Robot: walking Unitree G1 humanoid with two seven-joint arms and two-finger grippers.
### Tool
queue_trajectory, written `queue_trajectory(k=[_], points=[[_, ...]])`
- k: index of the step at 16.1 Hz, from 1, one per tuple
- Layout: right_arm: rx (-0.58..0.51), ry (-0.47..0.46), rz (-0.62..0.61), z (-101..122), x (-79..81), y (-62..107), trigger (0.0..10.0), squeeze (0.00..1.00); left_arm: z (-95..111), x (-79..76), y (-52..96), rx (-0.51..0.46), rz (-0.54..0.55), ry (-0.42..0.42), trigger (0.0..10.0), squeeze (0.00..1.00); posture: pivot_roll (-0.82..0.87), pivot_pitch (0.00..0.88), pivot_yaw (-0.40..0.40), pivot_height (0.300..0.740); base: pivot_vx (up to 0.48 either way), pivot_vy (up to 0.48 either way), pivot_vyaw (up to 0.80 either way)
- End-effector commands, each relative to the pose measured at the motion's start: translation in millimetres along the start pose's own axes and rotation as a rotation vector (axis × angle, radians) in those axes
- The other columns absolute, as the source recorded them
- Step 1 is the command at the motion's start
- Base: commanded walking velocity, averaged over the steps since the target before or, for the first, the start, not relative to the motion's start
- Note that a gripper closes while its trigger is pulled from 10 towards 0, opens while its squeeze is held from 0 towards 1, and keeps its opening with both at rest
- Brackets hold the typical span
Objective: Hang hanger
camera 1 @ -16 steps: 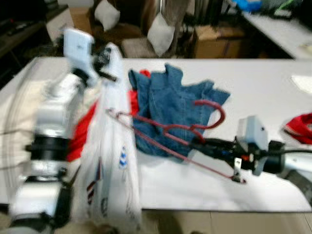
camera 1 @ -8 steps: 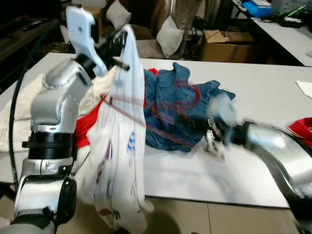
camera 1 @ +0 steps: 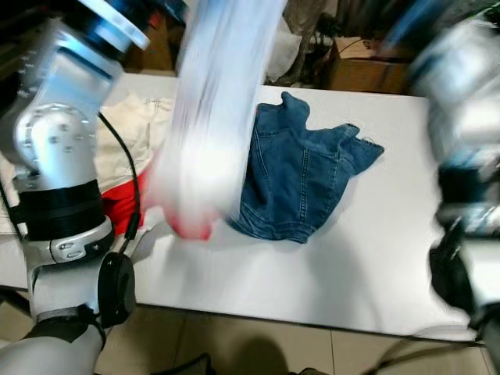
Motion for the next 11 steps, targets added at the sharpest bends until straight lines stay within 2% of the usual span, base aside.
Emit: queue_trajectory(k=[1,2,3,5,6,8,9,10,11], points=[[0.088,-0.019,-0.003,-23,-3.2,8.9,10.0,0.00,10,-3.8,-2.5,-0.035,-0.020,0.001,10.0,0.00,-0.02,0.000,-0.006,0.740,0.000,0.000,0.00],[0.151,-0.005,0.043,-38,4.0,14.0,10.0,0.00,8,-2.9,-0.6,-0.024,-0.015,0.003,10.0,0.00,-0.02,0.000,-0.006,0.740,0.000,0.000,0.00],[0.313,-0.006,0.148,-88,28.8,39.8,10.0,0.00,-8,0.0,8.5,0.056,0.017,-0.003,10.0,0.00,-0.02,0.000,-0.003,0.740,0.000,0.000,0.00],[0.398,-0.015,0.227,-112,44.0,61.0,10.0,0.00,-21,2.8,14.2,0.123,0.057,-0.010,10.0,0.00,-0.02,0.000,0.003,0.740,0.000,0.000,0.00],[0.450,-0.031,0.298,-124,53.1,79.3,10.0,0.00,-37,8.9,20.2,0.220,0.128,-0.040,10.0,0.00,-0.02,0.000,0.005,0.740,0.000,0.000,0.00],[0.531,-0.069,0.477,-132,69.9,116.6,10.0,0.00,-77,25.6,42.3,0.467,0.283,-0.150,10.0,0.00,-0.02,0.000,0.013,0.740,0.000,0.000,0.00],[0.548,-0.081,0.522,-130,73.8,126.6,10.0,0.00,-87,30.7,50.4,0.531,0.321,-0.195,10.0,0.00,-0.02,0.000,0.018,0.740,0.000,0.000,0.00],[0.595,-0.117,0.657,-119,82.3,159.1,10.0,0.00,-110,43.7,73.0,0.661,0.422,-0.299,10.0,0.00,-0.03,0.000,0.036,0.740,0.000,0.000,0.00],[0.602,-0.119,0.672,-117,82.8,163.0,10.0,0.00,-112,45.2,74.8,0.670,0.436,-0.304,10.0,0.00,-0.03,0.000,0.036,0.740,0.000,0.000,0.00]])
Point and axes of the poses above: a point about 5 cm out from each wrist's last joint towards the gripper, its own y axis pointing back from the gripper into the wrist, its own z axis along the axis of the wrist's last joint, x = y × z, the point moved 1 cm from there along -y, pointing out of the wrist towards the gripper, and after that the axes turned 10 degrees about -y, right-handed, at the moved point
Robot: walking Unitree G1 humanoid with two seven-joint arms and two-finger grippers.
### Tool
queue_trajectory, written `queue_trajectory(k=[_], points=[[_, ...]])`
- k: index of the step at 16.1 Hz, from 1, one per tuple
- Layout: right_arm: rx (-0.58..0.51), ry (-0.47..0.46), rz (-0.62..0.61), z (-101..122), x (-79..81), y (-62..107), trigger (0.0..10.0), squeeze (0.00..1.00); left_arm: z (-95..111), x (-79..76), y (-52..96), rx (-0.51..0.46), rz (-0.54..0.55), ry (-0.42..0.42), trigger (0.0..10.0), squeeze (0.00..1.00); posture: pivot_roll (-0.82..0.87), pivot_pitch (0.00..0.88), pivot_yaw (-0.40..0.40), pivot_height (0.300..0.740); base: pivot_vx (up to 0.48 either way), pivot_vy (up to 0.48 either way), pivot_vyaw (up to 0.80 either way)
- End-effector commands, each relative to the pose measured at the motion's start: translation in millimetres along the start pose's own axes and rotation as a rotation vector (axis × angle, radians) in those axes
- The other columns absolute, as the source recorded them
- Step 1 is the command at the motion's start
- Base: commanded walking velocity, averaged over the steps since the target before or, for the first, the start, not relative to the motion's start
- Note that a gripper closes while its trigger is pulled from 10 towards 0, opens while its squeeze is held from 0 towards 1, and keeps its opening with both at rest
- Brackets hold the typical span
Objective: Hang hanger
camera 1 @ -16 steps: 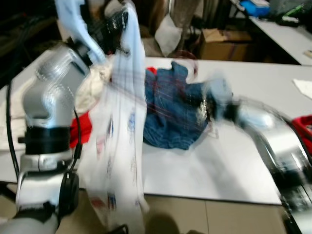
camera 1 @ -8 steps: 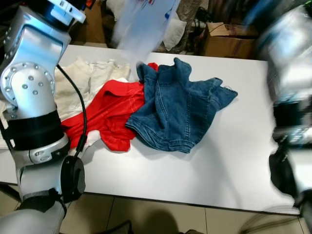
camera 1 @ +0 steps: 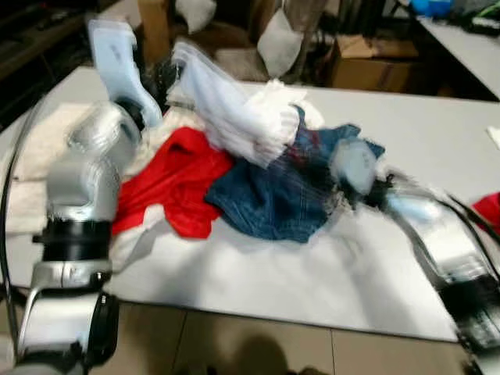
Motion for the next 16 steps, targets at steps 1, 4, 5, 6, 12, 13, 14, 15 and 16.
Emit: queue_trajectory(k=[1,4,5,6,12,13,14,15,16], points=[[-0.003,0.030,0.054,10,4.7,3.8,10.0,0.00,3,8.5,-3.9,0.000,0.075,-0.039,10.0,0.00,-0.04,0.000,0.051,0.740,0.000,0.000,0.00],[0.046,0.041,0.141,20,15.0,33.6,10.0,0.00,-34,45.7,0.7,0.144,0.266,-0.257,10.0,0.00,-0.06,0.000,0.074,0.740,0.000,0.000,0.00],[0.029,0.038,0.142,30,14.6,42.0,10.0,0.00,-45,47.8,5.4,0.178,0.241,-0.254,10.0,0.00,-0.07,0.000,0.081,0.740,0.000,0.000,0.00],[-0.001,0.025,0.143,41,14.7,49.7,10.0,0.00,-53,47.3,9.9,0.197,0.192,-0.286,10.0,0.00,-0.07,0.000,0.082,0.740,0.000,0.000,0.00],[-0.102,-0.111,-0.059,56,10.3,77.4,10.0,0.00,-78,27.0,72.1,0.327,-0.374,-0.198,10.0,1.00,-0.06,0.000,0.067,0.740,0.000,0.000,0.00],[-0.085,-0.158,-0.098,52,11.0,75.2,10.0,0.00,-70,18.9,86.8,0.302,-0.518,-0.189,10.0,1.00,-0.05,0.000,0.065,0.740,0.000,0.000,0.00],[-0.070,-0.202,-0.124,47,11.9,73.3,10.0,0.00,-65,16.6,95.2,0.298,-0.584,-0.191,10.0,1.00,-0.05,0.000,0.063,0.740,0.000,0.000,0.00],[-0.046,-0.235,-0.165,37,12.1,70.8,10.0,0.00,-58,15.3,100.8,0.282,-0.624,-0.162,10.0,1.00,-0.03,0.000,0.059,0.740,0.000,0.000,0.00],[-0.026,-0.294,-0.212,28,12.1,69.0,10.0,0.00,-48,12.6,106.1,0.261,-0.671,-0.111,10.0,1.00,-0.03,0.000,0.058,0.740,0.000,0.000,0.00]])
Point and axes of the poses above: a point about 5 cm out from each wrist's last joint towards the gripper, its own y axis pointing back from the gripper into the wrist, its own z axis along the axis of the wrist's last joint, x = y × z, the point moved 1 cm from there along -y, pointing out of the wrist towards the gripper, and after that the axes turned 10 degrees about -y, right-handed, at the moved point
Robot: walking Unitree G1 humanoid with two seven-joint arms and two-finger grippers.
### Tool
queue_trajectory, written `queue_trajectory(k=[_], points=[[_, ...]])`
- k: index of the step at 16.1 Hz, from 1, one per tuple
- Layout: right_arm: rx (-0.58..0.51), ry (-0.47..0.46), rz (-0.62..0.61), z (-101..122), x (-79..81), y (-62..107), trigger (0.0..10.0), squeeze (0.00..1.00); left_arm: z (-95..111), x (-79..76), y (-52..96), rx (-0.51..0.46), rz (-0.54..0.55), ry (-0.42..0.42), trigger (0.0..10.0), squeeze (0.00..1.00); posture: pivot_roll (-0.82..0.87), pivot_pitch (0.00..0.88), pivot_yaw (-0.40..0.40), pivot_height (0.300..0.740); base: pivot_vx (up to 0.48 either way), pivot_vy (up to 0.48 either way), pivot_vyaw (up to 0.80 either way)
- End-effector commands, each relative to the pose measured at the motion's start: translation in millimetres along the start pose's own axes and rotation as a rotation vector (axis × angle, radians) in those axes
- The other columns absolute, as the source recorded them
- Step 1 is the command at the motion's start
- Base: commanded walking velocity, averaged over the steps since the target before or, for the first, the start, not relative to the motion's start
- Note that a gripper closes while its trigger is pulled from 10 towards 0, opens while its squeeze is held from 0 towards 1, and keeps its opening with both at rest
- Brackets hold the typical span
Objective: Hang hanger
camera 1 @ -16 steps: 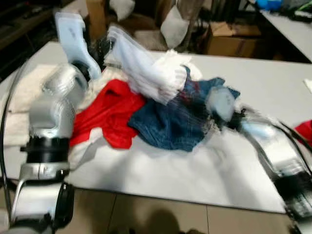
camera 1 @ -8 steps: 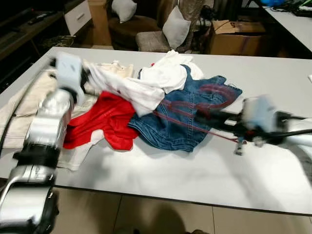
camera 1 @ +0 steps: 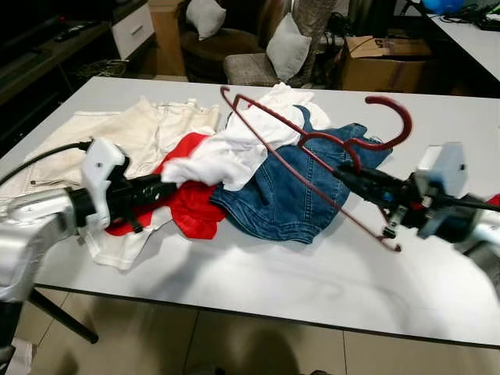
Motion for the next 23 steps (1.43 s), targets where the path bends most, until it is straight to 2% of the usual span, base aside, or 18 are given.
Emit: queue_trajectory(k=[1,3,4,5,6,7,9,10,11,12,13,16,18,19,20,21,22,23], points=[[0.012,-0.057,-0.057,-7,-2.0,-2.9,10.0,0.00,18,-4.0,7.2,-0.067,-0.058,0.024,10.0,1.00,-0.03,0.000,0.045,0.740,0.000,0.000,0.00],[-0.004,-0.141,-0.109,-10,-2.7,-9.1,10.0,0.00,42,-7.9,9.4,-0.216,-0.092,0.058,10.0,1.00,-0.03,0.000,0.049,0.740,0.000,0.000,0.00],[-0.007,-0.141,-0.124,-13,-0.4,-12.7,10.0,0.00,60,-10.7,4.6,-0.360,-0.100,0.087,10.0,1.00,-0.03,0.000,0.053,0.740,0.000,0.000,0.00],[-0.017,-0.148,-0.144,-14,-0.4,-14.0,10.0,0.00,64,-10.5,1.9,-0.393,-0.087,0.086,10.0,1.00,-0.02,0.000,0.056,0.740,0.000,0.000,0.00],[-0.055,-0.165,-0.210,-14,-2.3,-18.2,10.0,0.00,71,-8.6,-4.9,-0.441,-0.042,0.081,10.0,1.00,-0.03,0.000,0.060,0.740,0.000,0.000,0.00],[-0.092,-0.174,-0.317,-16,-6.7,-25.3,10.0,0.00,75,-4.3,-14.7,-0.471,0.023,0.112,10.0,1.00,-0.03,0.000,0.060,0.740,0.000,0.000,0.00],[-0.066,-0.200,-0.388,-24,-6.8,-33.1,10.0,0.00,68,-5.4,-29.1,-0.454,0.084,0.146,10.0,1.00,-0.05,0.000,0.063,0.740,0.000,0.000,0.00],[-0.068,-0.200,-0.433,-27,-6.6,-35.5,10.0,0.00,60,-9.2,-42.7,-0.436,0.145,0.176,10.0,1.00,-0.05,0.000,0.069,0.740,0.000,0.000,0.00],[-0.072,-0.202,-0.439,-28,-6.3,-35.7,10.0,0.00,58,-11.3,-46.3,-0.430,0.152,0.184,10.0,1.00,-0.05,0.000,0.069,0.740,0.000,0.000,0.00],[-0.081,-0.197,-0.455,-29,-4.8,-36.6,10.0,0.00,50,-18.1,-53.2,-0.384,0.153,0.172,10.0,1.00,-0.05,0.000,0.071,0.740,0.000,0.000,0.00],[-0.096,-0.215,-0.477,-31,-4.0,-39.4,10.0,0.00,37,-21.4,-57.9,-0.291,0.172,0.136,10.0,1.00,-0.06,0.000,0.060,0.740,0.000,0.000,0.00],[-0.092,-0.219,-0.484,-30,-1.1,-45.6,10.0,0.00,20,-14.8,-56.1,-0.179,0.245,0.071,10.0,1.00,-0.06,0.000,0.051,0.740,0.000,0.000,0.00],[-0.071,-0.222,-0.508,-35,-2.6,-42.0,10.0,0.00,8,-3.8,-54.6,-0.088,0.358,0.004,10.0,1.00,-0.04,0.000,0.045,0.740,0.000,0.000,0.00],[-0.079,-0.243,-0.559,-37,-8.0,-41.4,10.0,0.00,4,1.6,-57.0,-0.066,0.387,-0.031,10.0,1.00,-0.04,0.000,0.038,0.740,0.000,0.000,0.00],[-0.079,-0.243,-0.559,-37,-8.0,-41.4,10.0,0.00,4,1.6,-57.0,-0.066,0.387,-0.031,10.0,1.00,-0.04,0.000,0.038,0.740,0.000,0.000,0.00],[-0.070,-0.258,-0.635,-40,-15.9,-42.2,10.0,0.00,2,7.8,-64.1,-0.069,0.386,-0.041,10.0,0.48,-0.04,0.000,0.022,0.740,0.000,0.000,0.00],[-0.066,-0.265,-0.650,-41,-17.5,-44.3,10.0,0.00,2,13.9,-72.4,-0.100,0.377,-0.020,10.0,0.00,-0.04,0.000,0.028,0.740,0.000,0.000,0.00],[-0.061,-0.249,-0.624,-40,-15.2,-45.6,10.0,0.00,3,19.3,-78.7,-0.114,0.377,-0.022,10.0,0.00,-0.04,0.000,0.032,0.740,0.000,0.000,0.00]])
Point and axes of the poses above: a point about 5 cm out from each wrist's last joint towards the gripper, its own y axis pointing back from the gripper into the wrist, its own z axis along the axis of the wrist's last joint, x = y × z, the point moved 1 cm from there along -y, pointing out of the wrist towards the gripper, and after that the axes turned 10 degrees about -y, right-handed, at the moved point
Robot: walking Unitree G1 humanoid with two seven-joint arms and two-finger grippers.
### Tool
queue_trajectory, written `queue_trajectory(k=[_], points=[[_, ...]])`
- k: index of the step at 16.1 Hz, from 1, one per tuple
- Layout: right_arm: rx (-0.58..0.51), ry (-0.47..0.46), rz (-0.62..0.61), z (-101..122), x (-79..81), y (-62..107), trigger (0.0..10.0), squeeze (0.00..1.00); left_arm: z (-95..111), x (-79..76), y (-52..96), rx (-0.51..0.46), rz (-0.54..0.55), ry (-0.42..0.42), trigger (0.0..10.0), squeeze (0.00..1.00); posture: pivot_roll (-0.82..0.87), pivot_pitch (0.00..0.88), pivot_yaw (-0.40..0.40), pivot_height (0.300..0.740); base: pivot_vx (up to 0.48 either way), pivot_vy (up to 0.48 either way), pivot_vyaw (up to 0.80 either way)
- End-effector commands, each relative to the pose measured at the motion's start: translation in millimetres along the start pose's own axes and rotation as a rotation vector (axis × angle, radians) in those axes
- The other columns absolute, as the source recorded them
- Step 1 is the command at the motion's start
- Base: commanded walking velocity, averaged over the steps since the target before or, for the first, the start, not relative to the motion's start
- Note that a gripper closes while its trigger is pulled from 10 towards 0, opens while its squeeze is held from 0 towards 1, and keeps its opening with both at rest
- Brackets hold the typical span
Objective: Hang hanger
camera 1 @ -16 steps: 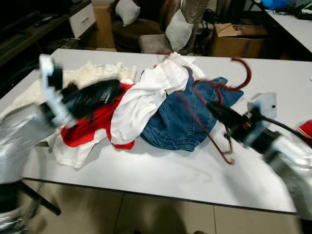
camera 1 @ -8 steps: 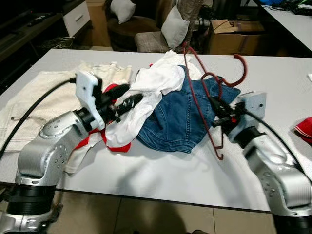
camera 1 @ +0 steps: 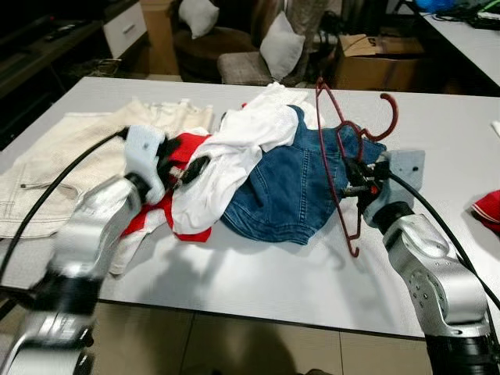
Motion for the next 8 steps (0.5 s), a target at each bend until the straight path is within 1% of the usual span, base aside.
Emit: queue_trajectory(k=[1,2,3,4,5,6,7,8], points=[[-0.009,0.013,0.003,3,-0.3,0.7,10.0,0.00,-1,3.5,-7.7,0.002,-0.007,-0.033,10.0,0.00,-0.04,0.000,0.032,0.740,0.000,0.000,0.00],[-0.010,0.009,-0.012,3,-2.8,1.2,10.0,0.00,-2,3.6,-14.9,0.004,-0.026,-0.039,10.0,0.00,-0.05,0.000,0.040,0.740,0.000,0.000,0.00],[-0.011,0.011,-0.023,2,-3.2,0.9,10.0,0.00,-7,2.4,-25.5,0.028,-0.054,-0.065,10.0,0.00,-0.06,0.000,0.052,0.740,0.000,0.000,0.00],[-0.014,0.014,-0.018,2,-0.2,1.3,10.0,0.00,-15,0.9,-32.3,0.060,-0.074,-0.067,10.0,0.00,-0.07,0.000,0.064,0.740,0.000,0.000,0.00],[-0.016,0.017,-0.012,2,1.7,2.0,10.0,0.00,-19,0.4,-34.5,0.081,-0.078,-0.070,10.0,0.00,-0.08,0.000,0.069,0.740,0.000,0.000,0.00],[-0.018,0.018,-0.023,2,0.6,3.0,10.0,0.00,-25,0.1,-37.8,0.103,-0.078,-0.052,10.0,0.00,-0.08,0.000,0.075,0.740,0.000,0.000,0.00],[-0.020,0.015,-0.038,1,-1.4,3.5,10.0,0.00,-32,-1.2,-41.2,0.133,-0.066,-0.006,10.0,0.00,-0.08,0.000,0.076,0.740,0.000,0.000,0.00],[-0.020,0.017,-0.042,1,-1.7,2.9,10.0,0.00,-40,-5.1,-43.4,0.179,-0.070,-0.008,10.0,0.00,-0.09,0.000,0.079,0.740,0.000,0.000,0.00]])
Point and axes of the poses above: a point about 5 cm out from each wrist's last joint towards the gripper, its own y axis pointing back from the gripper into the wrist, its own z axis along the axis of the wrist's last joint, x = y × z, the point moved 1 cm from there along -y, pointing out of the wrist towards the gripper, and after that the axes turned 10 degrees about -y, right-handed, at the moved point
